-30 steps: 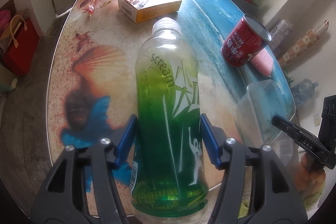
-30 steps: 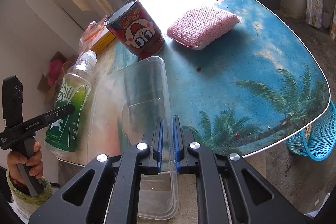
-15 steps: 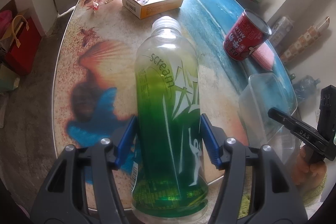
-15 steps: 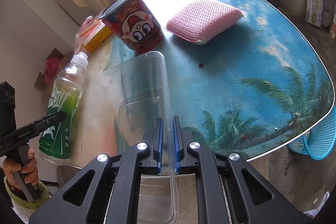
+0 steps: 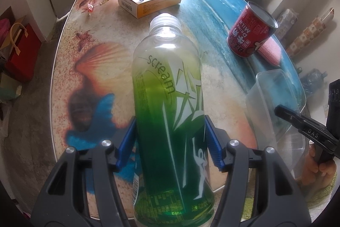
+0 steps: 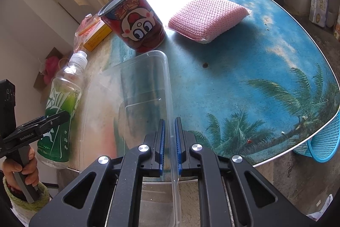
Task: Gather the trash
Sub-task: 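Lift the green bottle and clear container off the table with both tools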
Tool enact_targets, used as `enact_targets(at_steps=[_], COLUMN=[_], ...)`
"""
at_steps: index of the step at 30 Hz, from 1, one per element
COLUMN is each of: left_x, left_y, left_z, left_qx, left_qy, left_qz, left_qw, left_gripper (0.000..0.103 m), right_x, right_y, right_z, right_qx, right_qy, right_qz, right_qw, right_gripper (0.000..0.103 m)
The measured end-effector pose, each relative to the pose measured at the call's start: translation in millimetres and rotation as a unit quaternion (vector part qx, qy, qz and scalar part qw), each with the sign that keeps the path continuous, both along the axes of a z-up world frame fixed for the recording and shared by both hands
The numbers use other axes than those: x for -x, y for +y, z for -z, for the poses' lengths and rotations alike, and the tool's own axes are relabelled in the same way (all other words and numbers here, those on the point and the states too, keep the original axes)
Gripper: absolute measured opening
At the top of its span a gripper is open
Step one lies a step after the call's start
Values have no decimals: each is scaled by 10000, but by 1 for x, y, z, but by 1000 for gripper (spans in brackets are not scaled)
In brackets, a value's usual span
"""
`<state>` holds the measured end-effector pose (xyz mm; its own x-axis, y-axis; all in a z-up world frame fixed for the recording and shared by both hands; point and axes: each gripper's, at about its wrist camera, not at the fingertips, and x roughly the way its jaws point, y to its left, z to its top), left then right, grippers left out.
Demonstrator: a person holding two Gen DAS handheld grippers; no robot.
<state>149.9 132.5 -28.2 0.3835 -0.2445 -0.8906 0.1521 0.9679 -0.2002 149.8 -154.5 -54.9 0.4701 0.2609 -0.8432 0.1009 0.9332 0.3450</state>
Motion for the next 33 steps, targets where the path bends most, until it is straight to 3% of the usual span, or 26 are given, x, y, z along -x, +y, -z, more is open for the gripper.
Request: enact_targets(at_steps=[9,33], left_x=[4,22], left_y=[-1,-9], left_z=[-1,-13], left_qx=[-5,6], left_qy=[-114,-375], left_qz=[-4,137], left_qw=[9999,9992], left_gripper=[57,57], right_x=[2,17], right_y=[-4,-14], right_z=[-3,-18], right_qx=[-72,-153], right_qy=[-35,-278], right_qz=[72,153], right_qw=[9999,9994], right_gripper=[5,5])
